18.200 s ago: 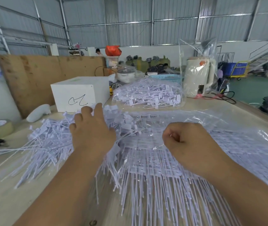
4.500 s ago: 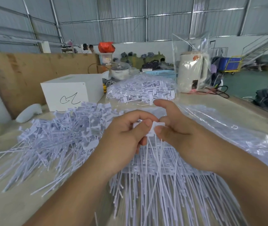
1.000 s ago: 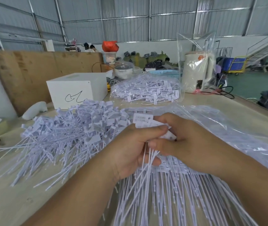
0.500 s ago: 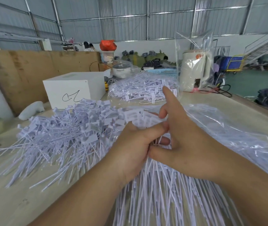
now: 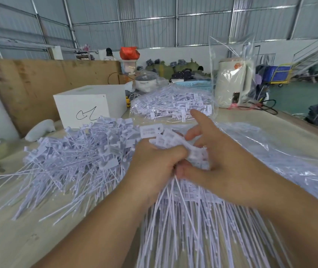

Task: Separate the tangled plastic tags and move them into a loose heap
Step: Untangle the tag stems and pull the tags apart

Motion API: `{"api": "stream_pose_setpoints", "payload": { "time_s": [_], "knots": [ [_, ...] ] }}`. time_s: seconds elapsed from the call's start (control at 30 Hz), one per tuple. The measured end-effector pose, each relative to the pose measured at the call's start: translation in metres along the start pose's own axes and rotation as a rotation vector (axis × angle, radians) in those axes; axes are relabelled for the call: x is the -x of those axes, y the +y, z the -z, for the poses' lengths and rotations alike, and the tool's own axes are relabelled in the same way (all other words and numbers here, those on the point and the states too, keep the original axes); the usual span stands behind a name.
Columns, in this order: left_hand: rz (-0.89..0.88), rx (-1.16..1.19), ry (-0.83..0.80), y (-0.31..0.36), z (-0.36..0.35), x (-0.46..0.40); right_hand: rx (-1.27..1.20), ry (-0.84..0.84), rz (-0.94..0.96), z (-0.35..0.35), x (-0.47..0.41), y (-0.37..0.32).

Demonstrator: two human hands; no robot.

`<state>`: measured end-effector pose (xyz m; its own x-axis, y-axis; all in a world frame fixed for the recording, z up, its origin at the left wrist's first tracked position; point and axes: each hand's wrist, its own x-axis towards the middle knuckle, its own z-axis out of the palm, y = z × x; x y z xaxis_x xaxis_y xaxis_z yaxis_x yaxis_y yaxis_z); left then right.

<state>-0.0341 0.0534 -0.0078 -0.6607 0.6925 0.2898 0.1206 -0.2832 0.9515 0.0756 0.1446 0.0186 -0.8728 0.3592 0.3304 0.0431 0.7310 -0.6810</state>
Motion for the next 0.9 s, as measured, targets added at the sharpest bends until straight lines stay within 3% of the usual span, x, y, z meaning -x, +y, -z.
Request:
{"api": "stream_pose_setpoints", "payload": {
  "time_s": [0.13, 0.4, 0.63, 0.8, 0.9],
  "knots": [
    [0.002, 0.083, 0.099, 0.010, 0.015, -0.007, 0.094, 0.023, -0.031, 0.019, 0.007, 0.018],
    [0.043, 0.114, -0.035, 0.011, 0.009, -0.002, 0.163, 0.001, 0.084, 0.013, 0.005, 0.016],
    [0.024, 0.128, -0.080, 0.010, 0.004, 0.000, 0.108, -0.091, -0.077, 0.019, 0.006, 0.014],
    [0.061, 0.298, -0.043, 0.013, -0.001, 0.003, 0.023, 0.105, 0.031, 0.009, 0.006, 0.010],
    [0.164, 0.477, -0.058, 0.015, -0.002, 0.002, -0.158, 0.375, -0.005, 0.012, 0.003, 0.010]
  ]
}}
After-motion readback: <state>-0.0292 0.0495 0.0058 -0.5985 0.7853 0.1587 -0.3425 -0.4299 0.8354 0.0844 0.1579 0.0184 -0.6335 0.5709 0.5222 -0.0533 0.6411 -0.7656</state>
